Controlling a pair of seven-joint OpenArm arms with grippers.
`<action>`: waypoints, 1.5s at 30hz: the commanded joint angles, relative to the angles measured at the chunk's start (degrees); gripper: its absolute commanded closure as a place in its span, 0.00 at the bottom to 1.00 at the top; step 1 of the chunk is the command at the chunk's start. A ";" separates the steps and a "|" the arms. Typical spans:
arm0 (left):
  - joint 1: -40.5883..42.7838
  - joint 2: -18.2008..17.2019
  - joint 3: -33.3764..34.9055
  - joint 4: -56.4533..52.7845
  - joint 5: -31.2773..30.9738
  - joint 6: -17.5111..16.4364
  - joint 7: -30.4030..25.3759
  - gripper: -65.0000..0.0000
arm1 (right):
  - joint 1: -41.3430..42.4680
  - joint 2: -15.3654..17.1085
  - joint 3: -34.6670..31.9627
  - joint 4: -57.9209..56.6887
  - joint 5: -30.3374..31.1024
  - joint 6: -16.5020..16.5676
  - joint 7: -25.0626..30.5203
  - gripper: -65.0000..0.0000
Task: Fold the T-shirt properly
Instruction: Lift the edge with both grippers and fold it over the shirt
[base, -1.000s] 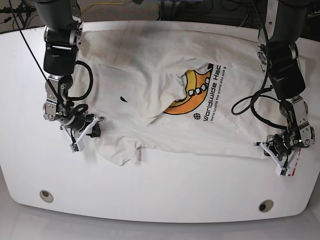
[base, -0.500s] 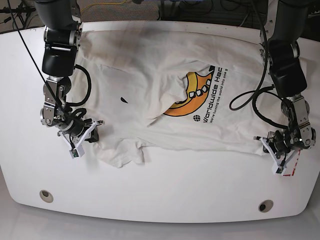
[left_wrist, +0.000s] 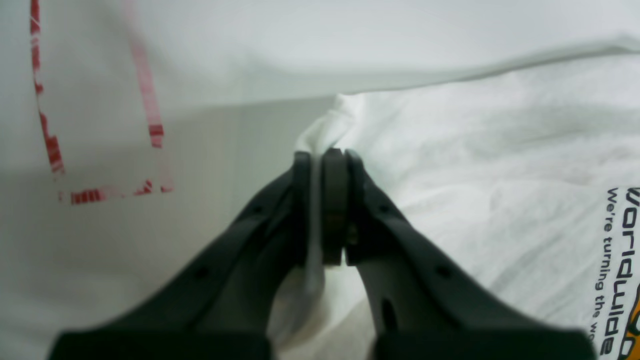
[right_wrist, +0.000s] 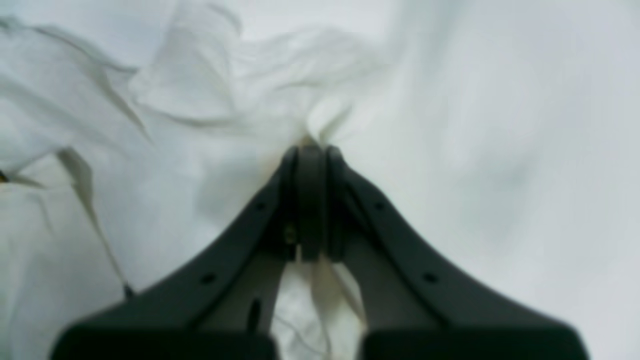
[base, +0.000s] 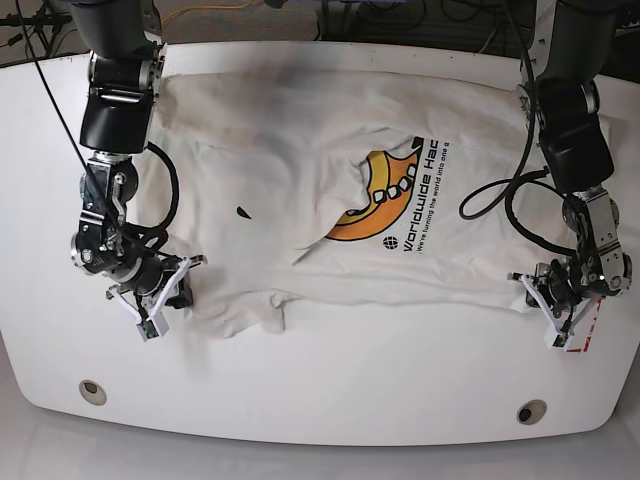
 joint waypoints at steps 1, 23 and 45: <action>-1.86 -0.80 -0.19 2.18 -0.48 -0.09 -1.54 1.00 | 1.50 0.87 0.35 3.59 0.57 0.07 -0.54 1.00; 6.50 -2.65 -0.19 20.99 -0.39 -5.85 2.07 1.00 | -10.90 0.70 5.71 27.24 1.10 0.42 -11.70 1.00; 21.88 -6.51 -3.71 33.03 -0.39 -5.85 2.15 1.00 | -31.21 -3.17 9.93 45.08 1.18 0.51 -12.05 1.00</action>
